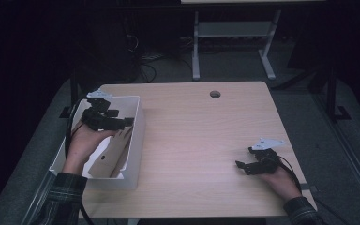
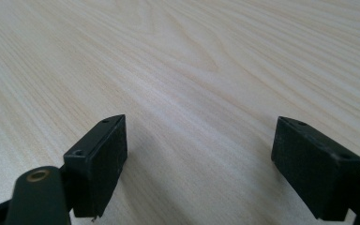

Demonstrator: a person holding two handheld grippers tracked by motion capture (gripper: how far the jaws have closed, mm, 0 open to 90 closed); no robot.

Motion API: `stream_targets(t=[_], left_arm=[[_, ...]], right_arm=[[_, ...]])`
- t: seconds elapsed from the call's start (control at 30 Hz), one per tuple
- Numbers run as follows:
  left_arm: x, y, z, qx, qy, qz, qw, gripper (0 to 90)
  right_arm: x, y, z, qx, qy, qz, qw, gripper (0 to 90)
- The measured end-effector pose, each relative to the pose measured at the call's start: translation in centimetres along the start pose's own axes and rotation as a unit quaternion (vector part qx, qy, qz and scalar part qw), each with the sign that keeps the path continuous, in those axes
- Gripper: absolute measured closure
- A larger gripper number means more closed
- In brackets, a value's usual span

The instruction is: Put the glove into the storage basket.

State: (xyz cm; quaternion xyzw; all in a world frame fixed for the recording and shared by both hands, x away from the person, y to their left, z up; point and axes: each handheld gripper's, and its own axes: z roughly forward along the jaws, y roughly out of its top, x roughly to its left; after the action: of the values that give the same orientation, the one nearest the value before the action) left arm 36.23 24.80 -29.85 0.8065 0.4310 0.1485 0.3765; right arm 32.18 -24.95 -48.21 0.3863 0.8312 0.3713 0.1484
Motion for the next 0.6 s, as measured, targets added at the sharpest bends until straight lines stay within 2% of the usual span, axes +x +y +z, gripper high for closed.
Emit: stream_targets(t=[0.33,0.6], left_arm=[[-3.3,2.0,1.6,-0.013,-0.044,0.017,0.9988,27.2],[-6.8,3.2,3.1,-0.022,-0.067,0.029,0.9971,27.2]], right_arm=[[0.0,0.0,0.0,0.001,0.000,0.000,1.0000,18.2],[0.0,0.0,0.0,0.000,0.000,0.000,1.0000,18.2]])
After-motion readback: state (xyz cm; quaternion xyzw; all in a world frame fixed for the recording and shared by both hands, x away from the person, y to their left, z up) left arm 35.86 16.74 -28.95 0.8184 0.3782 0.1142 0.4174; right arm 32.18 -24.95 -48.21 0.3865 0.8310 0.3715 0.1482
